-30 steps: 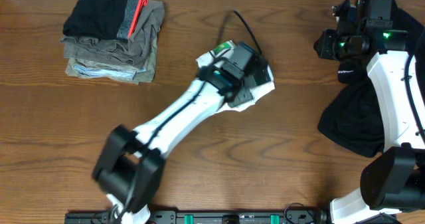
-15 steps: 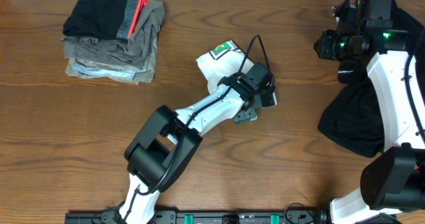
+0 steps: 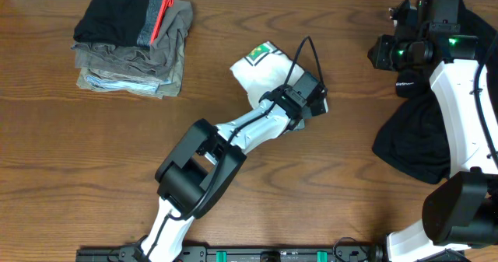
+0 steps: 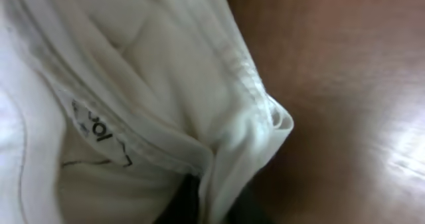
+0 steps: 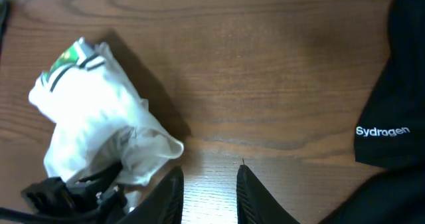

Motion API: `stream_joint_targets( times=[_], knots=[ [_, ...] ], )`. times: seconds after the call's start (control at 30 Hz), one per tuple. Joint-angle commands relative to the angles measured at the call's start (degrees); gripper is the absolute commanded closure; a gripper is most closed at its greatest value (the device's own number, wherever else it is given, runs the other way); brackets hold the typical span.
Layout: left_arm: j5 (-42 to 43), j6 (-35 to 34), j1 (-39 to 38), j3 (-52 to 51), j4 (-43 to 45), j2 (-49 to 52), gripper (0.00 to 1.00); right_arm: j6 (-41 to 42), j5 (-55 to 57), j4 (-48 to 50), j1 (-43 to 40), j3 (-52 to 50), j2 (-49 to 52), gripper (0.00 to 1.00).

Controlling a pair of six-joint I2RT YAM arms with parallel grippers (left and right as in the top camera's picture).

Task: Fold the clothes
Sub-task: 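Lift the folded white shirt bundle with the left gripper toward the clothes stack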

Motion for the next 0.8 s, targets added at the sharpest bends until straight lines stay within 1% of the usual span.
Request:
stream_joint_targets(
  times=[0.0, 0.07, 0.13, 0.23, 0.33, 0.53, 0.77],
  knots=[
    [-4.1, -0.5, 0.5, -1.2, 0.4, 4.0, 0.94, -1.2, 0.2, -0.2, -0.3, -0.2, 0.1, 0.75],
    [-5.4, -1.2, 0.5, -1.2, 1.9, 4.0, 0.94, -1.2, 0.2, -0.2, -0.3, -0.2, 0.1, 0.75],
    [-10.6, -4.0, 0.5, -1.2, 3.7, 4.0, 0.94, -1.2, 0.2, -0.2, -0.3, -0.2, 0.1, 0.75],
    [-16.9, -4.1, 0.7, -1.2, 4.2, 2.9, 0.94, -1.3, 0.2, -0.3, -0.3, -0.2, 0.1, 0.75],
    [-20.6, -4.1, 1.3, -1.2, 4.2, 0.6, 0.94, -1.7, 0.2, -0.2, -0.5, -0.2, 0.1, 0.76],
    [-21.8, -3.9, 5.0, -1.2, 5.4, -7.3, 0.94, -1.7, 0.2, -0.1, -0.6, -0.2, 0.1, 0.75],
    [-21.8, -3.9, 11.4, -1.2, 13.4, -16.0, 0.94, -1.7, 0.2, 0.1, -0.6, -0.2, 0.1, 0.75]
  ],
)
